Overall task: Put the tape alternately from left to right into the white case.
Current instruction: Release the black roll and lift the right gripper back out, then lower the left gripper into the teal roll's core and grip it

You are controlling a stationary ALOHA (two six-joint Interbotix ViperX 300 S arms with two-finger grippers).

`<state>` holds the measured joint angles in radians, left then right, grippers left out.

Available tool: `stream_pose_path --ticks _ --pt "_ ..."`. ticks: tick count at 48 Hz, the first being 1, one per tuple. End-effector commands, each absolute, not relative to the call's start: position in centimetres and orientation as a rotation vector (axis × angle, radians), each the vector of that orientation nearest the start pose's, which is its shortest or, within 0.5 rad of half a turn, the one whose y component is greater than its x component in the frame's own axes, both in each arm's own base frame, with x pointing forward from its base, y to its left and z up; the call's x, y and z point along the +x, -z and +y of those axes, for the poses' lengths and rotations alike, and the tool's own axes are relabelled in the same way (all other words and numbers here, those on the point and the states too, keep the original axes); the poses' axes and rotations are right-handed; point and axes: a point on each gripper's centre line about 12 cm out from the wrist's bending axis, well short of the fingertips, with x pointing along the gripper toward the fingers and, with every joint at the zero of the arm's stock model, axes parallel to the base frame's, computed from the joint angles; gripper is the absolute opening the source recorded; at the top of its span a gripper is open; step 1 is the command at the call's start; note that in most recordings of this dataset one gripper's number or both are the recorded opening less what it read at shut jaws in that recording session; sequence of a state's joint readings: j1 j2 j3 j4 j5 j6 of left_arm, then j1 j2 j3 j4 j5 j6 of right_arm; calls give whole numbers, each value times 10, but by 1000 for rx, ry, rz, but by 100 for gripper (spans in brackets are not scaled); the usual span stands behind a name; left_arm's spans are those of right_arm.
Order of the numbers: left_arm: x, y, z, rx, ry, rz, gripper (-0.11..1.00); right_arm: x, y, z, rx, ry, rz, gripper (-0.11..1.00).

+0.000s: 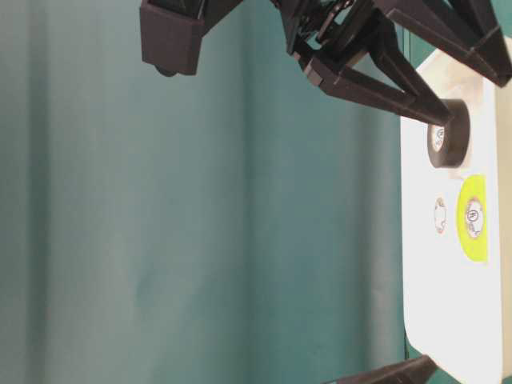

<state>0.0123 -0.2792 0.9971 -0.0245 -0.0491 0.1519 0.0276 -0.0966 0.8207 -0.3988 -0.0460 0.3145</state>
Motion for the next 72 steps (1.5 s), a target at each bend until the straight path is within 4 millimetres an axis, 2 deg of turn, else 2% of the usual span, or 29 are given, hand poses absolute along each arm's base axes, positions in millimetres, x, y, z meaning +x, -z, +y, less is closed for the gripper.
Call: stream_pose_path --ticks 1,21,31,50,72 --pt "294 -168 -1 120 42 653 99 349 -170 13 -79 -76 637 86" --pt "281 -154 -31 49 108 783 99 348 -169 13 -80 -74 644 86" --pt "270 -144 -40 -10 109 836 99 348 -169 13 -80 -74 646 86" --pt "265 -137 -40 -41 95 859 99 348 -169 13 -80 -74 646 86" --pt "269 -106 -41 -35 85 959 99 348 -168 13 -81 -75 649 85"
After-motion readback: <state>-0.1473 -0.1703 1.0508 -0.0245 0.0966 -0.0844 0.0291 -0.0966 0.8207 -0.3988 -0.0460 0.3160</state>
